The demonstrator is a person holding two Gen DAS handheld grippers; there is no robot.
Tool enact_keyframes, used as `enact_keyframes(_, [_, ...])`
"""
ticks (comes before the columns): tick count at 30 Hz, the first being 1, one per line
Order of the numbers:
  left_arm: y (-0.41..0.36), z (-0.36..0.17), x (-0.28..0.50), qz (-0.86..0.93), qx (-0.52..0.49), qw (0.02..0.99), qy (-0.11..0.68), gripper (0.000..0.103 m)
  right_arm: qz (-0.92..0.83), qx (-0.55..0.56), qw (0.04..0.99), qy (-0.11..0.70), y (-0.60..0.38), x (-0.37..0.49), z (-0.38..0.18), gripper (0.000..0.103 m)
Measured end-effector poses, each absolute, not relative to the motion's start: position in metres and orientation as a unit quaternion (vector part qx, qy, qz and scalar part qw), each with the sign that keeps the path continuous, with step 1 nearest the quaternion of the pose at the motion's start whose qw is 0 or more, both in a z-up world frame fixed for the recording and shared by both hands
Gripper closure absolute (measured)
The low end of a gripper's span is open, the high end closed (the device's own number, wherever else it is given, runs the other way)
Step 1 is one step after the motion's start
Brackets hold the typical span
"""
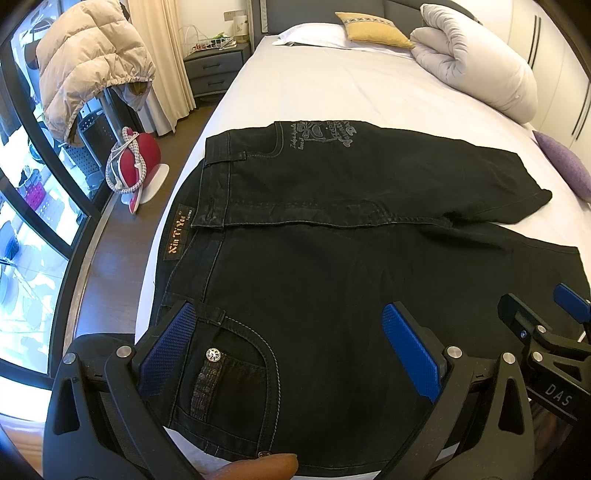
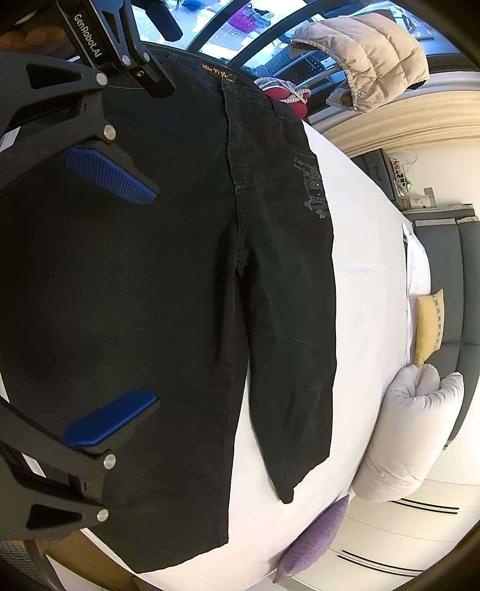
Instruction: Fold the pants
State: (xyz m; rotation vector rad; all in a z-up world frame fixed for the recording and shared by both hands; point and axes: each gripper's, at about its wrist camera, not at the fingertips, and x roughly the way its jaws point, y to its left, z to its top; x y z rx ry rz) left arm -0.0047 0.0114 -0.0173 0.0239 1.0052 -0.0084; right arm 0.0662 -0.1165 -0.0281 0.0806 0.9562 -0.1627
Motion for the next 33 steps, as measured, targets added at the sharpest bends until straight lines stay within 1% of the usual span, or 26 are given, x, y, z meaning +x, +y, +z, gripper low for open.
enact_keyframes(18, [0.009, -0.027, 0.010, -0.021, 0.004, 0.870, 0.492, 0.000, -0.073, 0.041, 0.873, 0.480, -0.119, 0.076, -0.039, 0.000])
enact_keyframes(27, [0.019, -0.028, 0.032, -0.120, -0.071, 0.854, 0.502, 0.000, -0.078, 0.052, 0.873, 0.479, -0.133, 0.096, -0.039, 0.000])
enact_keyframes(29, [0.021, -0.022, 0.034, -0.118, -0.068, 0.865, 0.483, 0.000, -0.078, 0.053, 0.874, 0.477, -0.136, 0.104, -0.039, 0.000])
enact_keyframes(32, [0.029, -0.008, 0.034, -0.103, -0.078, 0.897, 0.424, 0.000, -0.076, 0.053, 0.876, 0.474, -0.141, 0.116, -0.037, 0.000])
enact_keyframes(33, [0.031, -0.007, 0.036, -0.099, -0.083, 0.897, 0.422, 0.000, -0.075, 0.053, 0.876, 0.473, -0.143, 0.120, -0.037, 0.000])
